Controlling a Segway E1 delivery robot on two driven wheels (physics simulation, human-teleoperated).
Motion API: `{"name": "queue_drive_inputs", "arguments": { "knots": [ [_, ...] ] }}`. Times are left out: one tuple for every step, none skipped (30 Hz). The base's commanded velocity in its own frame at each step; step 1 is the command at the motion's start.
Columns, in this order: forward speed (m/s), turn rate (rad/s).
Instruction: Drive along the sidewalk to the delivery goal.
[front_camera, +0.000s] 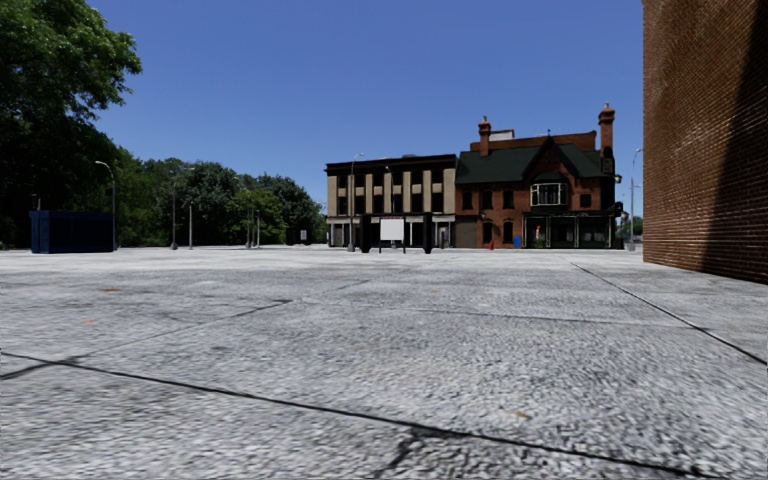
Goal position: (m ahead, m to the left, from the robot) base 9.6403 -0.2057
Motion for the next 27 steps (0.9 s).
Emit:
{"name": "queue_drive_inputs", "arguments": {
  "knots": [
    [2.00,0.00],
    [2.00,0.00],
    [2.00,0.00],
    [2.00,0.00],
    [2.00,0.00],
    [2.00,0.00],
    [2.00,0.00],
    [2.00,0.00],
    [2.00,0.00],
    [2.00,0.00],
    [2.00,0.00],
    [2.00,0.00],
    [2.00,0.00],
    [2.00,0.00],
    [2.00,0.00],
    [2.00,0.00],
    [2.00,0.00],
    [2.00,0.00],
    [2.00,0.00],
    [2.00,0.00],
    [2.00,0.00],
    [2.00,0.00],
    [2.00,0.00],
    [2.00,0.00],
    [2.00,0.00],
    [2.00,0.00],
    [2.00,0.00]
  ]
}}
